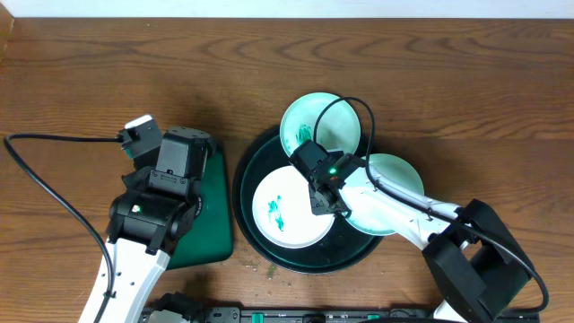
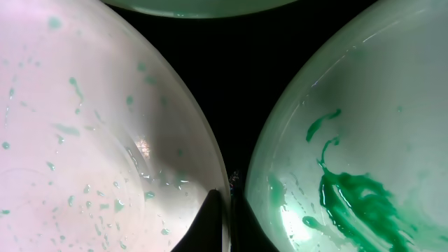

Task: Clean dirty plates on tray and stack at the side
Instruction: 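Lift the green sponge up from the green tray with left gripper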

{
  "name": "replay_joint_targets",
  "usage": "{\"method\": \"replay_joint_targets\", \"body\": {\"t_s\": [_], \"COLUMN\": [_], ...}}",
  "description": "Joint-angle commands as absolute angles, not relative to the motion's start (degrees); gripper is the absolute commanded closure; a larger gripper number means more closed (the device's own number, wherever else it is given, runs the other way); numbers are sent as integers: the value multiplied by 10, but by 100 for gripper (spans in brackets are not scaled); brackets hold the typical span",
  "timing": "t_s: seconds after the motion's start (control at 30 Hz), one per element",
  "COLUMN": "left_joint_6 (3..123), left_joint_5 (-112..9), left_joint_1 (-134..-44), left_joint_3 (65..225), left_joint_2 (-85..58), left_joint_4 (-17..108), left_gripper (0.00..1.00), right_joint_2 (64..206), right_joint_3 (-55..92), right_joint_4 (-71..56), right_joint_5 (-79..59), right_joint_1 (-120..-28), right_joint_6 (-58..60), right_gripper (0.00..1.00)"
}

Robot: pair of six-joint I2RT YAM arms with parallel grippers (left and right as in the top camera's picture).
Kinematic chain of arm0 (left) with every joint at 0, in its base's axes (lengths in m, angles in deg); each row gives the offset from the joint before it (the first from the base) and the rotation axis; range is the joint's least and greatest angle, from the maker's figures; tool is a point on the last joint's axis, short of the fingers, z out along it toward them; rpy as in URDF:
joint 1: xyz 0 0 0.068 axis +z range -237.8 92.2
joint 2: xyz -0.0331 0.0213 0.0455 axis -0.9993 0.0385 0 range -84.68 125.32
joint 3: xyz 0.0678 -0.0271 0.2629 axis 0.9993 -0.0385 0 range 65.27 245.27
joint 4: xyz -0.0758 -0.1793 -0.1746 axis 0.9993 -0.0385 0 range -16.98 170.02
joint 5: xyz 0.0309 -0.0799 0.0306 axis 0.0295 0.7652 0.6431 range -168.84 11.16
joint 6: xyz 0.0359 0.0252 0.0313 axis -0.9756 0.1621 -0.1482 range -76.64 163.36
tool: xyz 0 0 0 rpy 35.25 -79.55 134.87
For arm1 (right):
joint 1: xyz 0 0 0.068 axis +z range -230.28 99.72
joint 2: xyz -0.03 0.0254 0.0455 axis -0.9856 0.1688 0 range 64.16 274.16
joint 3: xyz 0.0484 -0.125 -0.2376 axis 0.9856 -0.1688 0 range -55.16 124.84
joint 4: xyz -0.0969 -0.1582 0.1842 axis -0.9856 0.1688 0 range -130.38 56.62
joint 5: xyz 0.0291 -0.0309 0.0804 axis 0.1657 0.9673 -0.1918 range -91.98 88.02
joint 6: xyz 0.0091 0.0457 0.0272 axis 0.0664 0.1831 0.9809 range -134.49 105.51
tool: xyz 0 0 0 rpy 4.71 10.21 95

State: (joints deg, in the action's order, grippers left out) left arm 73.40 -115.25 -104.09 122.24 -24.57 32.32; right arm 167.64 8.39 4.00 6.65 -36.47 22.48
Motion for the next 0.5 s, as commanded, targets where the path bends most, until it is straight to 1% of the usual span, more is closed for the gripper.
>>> {"method": "replay_joint_targets", "body": {"t_s": [0.0, 0.47], "left_joint_6": [741, 741], "left_joint_5": [-1175, -1179], "left_joint_1": [-1043, -1043], "left_joint_3": [1226, 1226], "left_joint_2": [-248, -248], "left_joint_4": [326, 326], "left_gripper": [93, 93], "right_joint_2": [1668, 1668], "right_joint_3": [78, 78], "right_joint_4": [40, 40], "right_joint_5": [76, 76], "right_joint_1": [-354, -354], "right_joint_6": [216, 216], "right_gripper": [99, 99]}}
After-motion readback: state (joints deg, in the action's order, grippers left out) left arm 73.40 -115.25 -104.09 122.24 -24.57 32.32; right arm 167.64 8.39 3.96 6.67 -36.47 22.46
